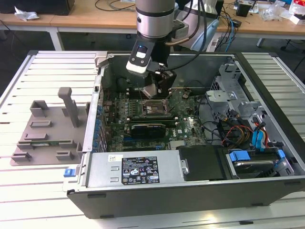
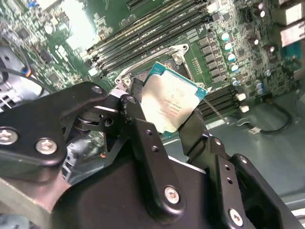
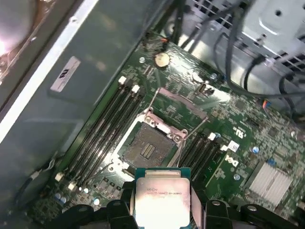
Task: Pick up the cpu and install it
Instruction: 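Place the cpu into insertion slot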
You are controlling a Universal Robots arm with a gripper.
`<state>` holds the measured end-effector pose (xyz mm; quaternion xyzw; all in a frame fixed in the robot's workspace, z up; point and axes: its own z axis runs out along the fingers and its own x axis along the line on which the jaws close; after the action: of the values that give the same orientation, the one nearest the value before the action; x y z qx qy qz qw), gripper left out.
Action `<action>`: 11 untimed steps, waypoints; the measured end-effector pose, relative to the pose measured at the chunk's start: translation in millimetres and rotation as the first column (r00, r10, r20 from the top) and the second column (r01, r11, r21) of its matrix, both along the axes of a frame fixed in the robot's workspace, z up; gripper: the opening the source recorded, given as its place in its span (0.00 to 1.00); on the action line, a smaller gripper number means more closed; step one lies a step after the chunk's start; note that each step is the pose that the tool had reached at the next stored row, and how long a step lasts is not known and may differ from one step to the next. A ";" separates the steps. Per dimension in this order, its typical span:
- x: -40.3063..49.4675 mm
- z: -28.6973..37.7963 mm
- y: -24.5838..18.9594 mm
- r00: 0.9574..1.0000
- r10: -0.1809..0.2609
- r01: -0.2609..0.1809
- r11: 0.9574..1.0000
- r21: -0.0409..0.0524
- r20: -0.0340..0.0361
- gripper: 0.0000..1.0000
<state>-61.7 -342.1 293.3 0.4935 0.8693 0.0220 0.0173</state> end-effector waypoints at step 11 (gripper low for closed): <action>0.0 -1.3 0.0 0.946 -0.326 0.326 0.946 0.000 0.000 0.55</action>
<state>-61.7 -342.1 292.0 0.6302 0.7759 0.0188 0.0207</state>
